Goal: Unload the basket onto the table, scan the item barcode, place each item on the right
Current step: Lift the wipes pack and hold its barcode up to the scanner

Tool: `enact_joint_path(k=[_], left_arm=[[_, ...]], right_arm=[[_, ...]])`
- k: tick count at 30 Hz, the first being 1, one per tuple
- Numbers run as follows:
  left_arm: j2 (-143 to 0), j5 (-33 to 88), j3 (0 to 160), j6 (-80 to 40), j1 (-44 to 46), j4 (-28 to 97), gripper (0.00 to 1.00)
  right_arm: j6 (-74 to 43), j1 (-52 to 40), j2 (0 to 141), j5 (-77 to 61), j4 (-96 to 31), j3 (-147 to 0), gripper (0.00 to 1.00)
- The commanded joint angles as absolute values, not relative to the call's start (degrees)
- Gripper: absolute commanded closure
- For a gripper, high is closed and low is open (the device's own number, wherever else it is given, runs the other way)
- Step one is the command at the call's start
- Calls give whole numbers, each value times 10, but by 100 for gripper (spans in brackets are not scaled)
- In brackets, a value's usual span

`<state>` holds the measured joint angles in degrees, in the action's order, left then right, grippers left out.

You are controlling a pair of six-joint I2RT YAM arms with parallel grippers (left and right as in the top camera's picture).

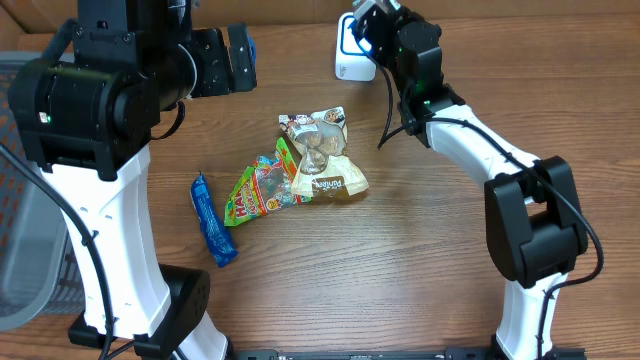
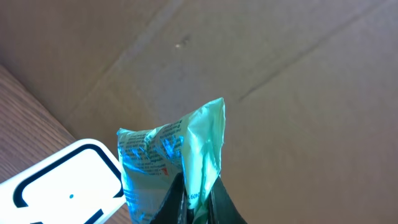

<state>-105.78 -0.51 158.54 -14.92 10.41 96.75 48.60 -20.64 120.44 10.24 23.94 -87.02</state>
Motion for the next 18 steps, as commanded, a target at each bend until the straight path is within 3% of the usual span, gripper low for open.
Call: enact_joint_path(k=[1,18], left_arm=[[-1056,-8,1586,-150,105,968,0],[-1056,-8,1586,-150,105,968,0]], right_arm=[[553,-206,1210,74,263,-885,96],[698,-206,1276,25,335,-885,96]])
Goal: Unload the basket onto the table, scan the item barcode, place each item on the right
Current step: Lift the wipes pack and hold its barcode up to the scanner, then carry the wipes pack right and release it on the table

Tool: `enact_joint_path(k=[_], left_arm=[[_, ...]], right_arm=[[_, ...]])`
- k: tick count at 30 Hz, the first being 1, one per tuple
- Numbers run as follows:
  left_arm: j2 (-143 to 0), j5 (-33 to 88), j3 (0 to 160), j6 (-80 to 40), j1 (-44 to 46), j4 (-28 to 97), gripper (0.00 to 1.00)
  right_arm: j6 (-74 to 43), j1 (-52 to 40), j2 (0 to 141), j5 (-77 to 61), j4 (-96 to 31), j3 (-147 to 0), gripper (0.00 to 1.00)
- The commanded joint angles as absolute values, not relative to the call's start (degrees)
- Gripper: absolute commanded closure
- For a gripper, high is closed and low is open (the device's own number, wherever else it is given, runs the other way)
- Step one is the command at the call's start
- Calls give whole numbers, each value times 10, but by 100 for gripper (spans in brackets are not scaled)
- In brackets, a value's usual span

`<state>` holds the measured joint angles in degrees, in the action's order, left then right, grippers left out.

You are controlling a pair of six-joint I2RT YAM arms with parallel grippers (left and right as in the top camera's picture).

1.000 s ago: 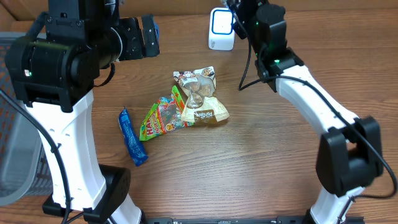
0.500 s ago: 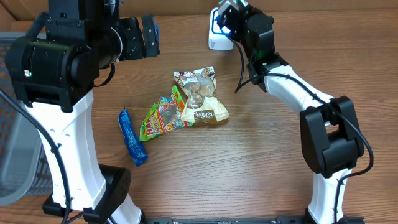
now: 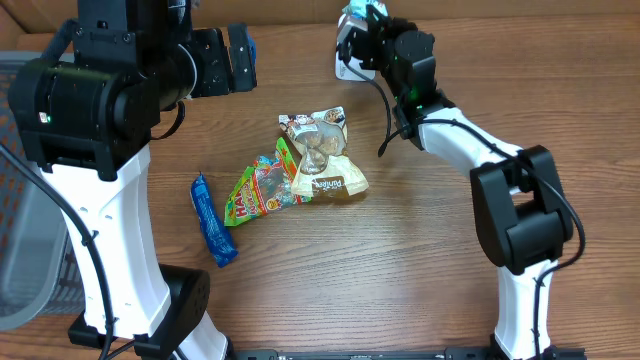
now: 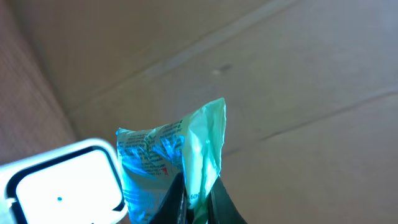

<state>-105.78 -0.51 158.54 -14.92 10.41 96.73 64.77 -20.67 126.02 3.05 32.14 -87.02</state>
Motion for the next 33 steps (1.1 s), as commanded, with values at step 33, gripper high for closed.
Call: enact_joint_path(k=[33], left_arm=[[-1056,-8,1586,-150,105,968,0]], right_arm=[[753,-216,1290,64,360,-885,96]])
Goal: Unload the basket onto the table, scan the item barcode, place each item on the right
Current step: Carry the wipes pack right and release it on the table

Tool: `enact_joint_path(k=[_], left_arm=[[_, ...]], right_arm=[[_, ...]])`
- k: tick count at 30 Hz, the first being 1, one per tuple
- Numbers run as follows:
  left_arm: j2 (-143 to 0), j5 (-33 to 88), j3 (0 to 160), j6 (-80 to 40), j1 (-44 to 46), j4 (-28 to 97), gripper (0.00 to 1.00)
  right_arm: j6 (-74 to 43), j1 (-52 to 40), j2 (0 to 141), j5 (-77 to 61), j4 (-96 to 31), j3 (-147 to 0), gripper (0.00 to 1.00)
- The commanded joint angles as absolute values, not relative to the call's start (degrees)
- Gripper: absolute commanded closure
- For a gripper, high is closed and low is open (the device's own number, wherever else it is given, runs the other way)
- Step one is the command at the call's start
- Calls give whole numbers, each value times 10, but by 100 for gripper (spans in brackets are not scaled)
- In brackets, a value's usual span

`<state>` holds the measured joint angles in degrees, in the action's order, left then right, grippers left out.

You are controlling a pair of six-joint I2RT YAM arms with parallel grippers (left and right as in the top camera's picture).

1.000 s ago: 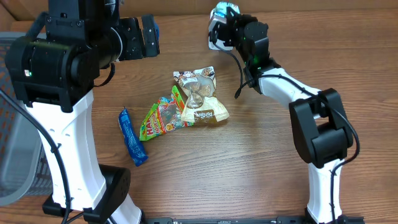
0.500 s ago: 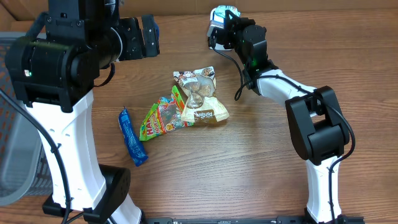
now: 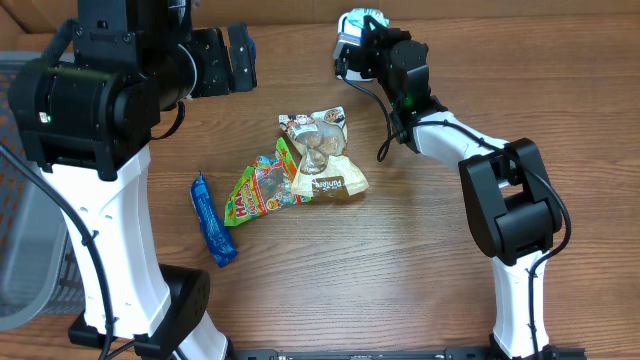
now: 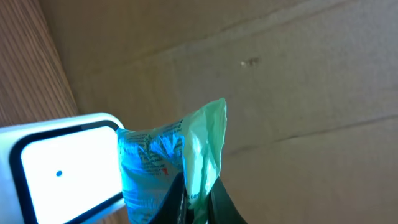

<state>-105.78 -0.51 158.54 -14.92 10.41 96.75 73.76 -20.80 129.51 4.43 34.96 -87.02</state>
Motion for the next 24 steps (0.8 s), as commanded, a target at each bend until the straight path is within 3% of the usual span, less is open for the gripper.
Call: enact_joint_path(k=[1,7,13,24], left_arm=[[-1056,-8,1586,-150,105,968,0],[-1056,-8,1586,-150,105,968,0],[-1056,-8,1586,-150,105,968,0],[-1056,-8,1586,-150,105,968,0]], right_arm=[[753,-220,1289,67,360,-885,96],[752,-240,1270,92,339,-885,96],[735,-263,1200,94,181,-885,96],[452,-270,970,-69,-168,-885,96]])
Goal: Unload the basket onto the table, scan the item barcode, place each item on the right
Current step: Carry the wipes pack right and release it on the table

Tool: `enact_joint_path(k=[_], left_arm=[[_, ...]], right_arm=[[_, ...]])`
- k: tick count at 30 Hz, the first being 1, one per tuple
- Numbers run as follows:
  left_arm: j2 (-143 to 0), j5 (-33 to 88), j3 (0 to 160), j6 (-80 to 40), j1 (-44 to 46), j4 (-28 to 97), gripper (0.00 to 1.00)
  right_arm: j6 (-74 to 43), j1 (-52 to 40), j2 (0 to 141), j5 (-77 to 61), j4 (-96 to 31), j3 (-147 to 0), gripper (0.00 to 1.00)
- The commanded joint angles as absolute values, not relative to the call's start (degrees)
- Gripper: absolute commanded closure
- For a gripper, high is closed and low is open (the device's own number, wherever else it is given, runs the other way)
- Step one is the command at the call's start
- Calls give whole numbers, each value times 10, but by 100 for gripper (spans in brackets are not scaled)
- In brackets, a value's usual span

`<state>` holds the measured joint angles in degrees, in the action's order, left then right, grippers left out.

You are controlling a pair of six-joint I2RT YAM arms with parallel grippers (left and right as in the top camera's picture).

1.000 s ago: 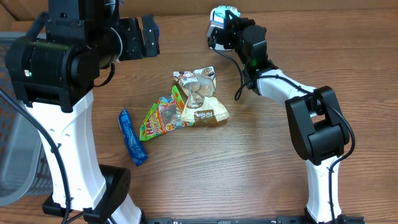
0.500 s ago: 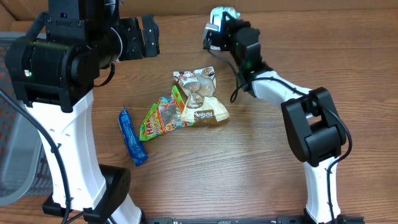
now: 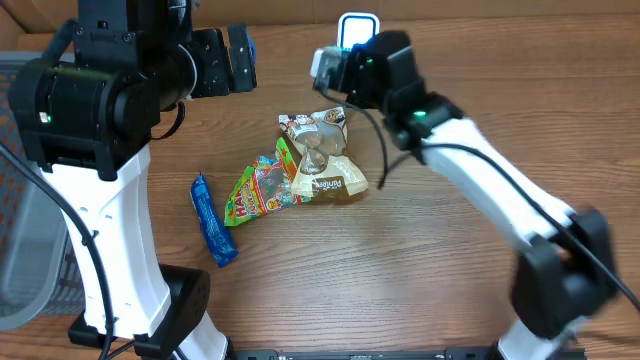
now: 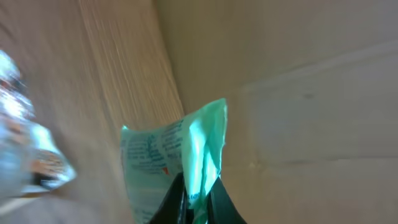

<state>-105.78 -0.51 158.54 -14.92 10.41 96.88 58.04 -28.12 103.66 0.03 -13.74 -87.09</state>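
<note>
My right gripper is shut on a crinkled teal-green snack packet, pinching its sealed edge between the black fingers. The right wrist view is blurred. In the overhead view the right gripper hangs with the packet over the table, in front and to the left of the white barcode scanner at the back edge. The scanner does not show in the wrist view. My left gripper is held high at the back left, away from everything; its jaws cannot be made out.
A pile of snack packets lies mid-table, with a green and red one at its left. A blue packet lies further left. A cardboard wall stands behind the table's back edge.
The right gripper has moved with the teal packet from the scanner's face to the left and nearer the pile. The scanner has left the wrist view. The left arm is unchanged.
The right gripper held the teal packet just right of the scanner. It then stood closer to it, and after that the packet was right at the scanner's lit face. Now the packet, still gripped, is away from the scanner above the table.
</note>
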Motion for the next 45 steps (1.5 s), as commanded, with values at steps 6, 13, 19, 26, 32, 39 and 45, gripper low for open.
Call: enact_joint_path(k=[6,13,19,26,32,39,45], left_arm=[[-1056,-8,1586,-150,105,968,0],[-1056,-8,1586,-150,105,968,0],[-1056,-8,1586,-150,105,968,0],[-1056,-8,1586,-150,105,968,0],[-1056,-8,1586,-150,105,968,0],[-1056,-8,1586,-150,105,968,0],[-1056,-8,1586,-150,105,968,0]], right_arm=[[217,-234,907,-91,-346,-885,96],[-33,-108,936,-91,-505,-884,96],[-126,31,990,-124,-533,-884,96],[-155,142,1083,-155,-545,-883,96],[-146,170,1100,-153,-572,-883,96],[-166,173,1100,-27,-581,-883,96],[-183,178,1100,12,-586,-883,96]])
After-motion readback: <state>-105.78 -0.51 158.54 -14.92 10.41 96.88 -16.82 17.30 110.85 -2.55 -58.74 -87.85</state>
